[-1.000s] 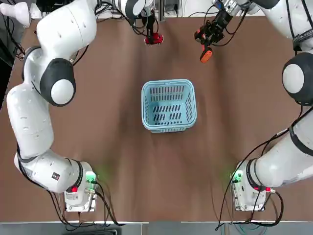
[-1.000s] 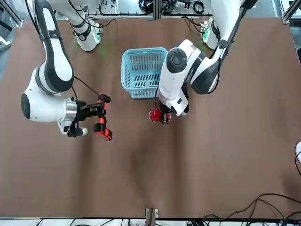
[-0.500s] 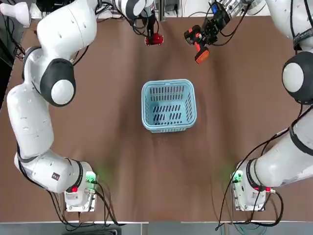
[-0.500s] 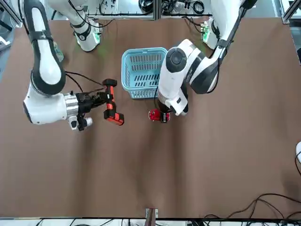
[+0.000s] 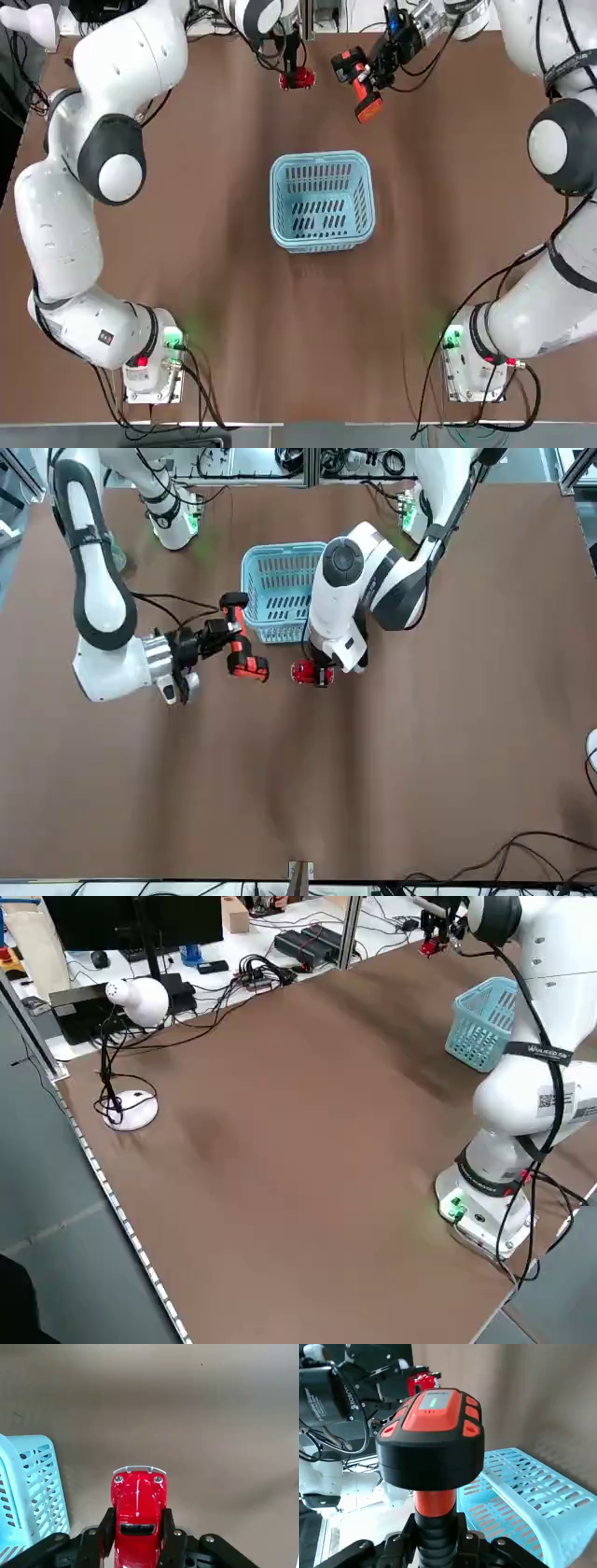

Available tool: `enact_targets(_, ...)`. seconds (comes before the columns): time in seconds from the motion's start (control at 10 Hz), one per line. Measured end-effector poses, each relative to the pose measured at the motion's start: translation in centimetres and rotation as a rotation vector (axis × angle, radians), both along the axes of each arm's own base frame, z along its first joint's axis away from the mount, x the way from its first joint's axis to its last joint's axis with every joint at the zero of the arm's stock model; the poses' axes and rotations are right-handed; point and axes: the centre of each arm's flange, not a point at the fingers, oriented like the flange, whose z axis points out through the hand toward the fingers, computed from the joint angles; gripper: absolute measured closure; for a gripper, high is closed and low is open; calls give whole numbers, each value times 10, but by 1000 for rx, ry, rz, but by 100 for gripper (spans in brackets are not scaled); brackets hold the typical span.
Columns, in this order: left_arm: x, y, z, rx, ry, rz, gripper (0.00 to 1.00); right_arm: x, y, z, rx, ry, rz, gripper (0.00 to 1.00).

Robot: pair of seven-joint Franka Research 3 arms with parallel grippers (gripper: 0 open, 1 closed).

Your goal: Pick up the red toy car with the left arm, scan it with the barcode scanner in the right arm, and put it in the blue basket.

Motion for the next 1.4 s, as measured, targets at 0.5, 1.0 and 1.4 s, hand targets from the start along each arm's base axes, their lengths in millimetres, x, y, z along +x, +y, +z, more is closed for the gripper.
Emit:
enact_targets(0.5,0,0,0,0,0,-1,56,-5,16,-7,31,-19,27,63)
enact_targets(1.0,-1,-1,1,-1,0,-2,56,18,-15,5,-208,-69,16,63)
enact_targets(1.4,-2,-3,12,-15,-13,-5,56,52,-104,58,-573,-139,-13,63)
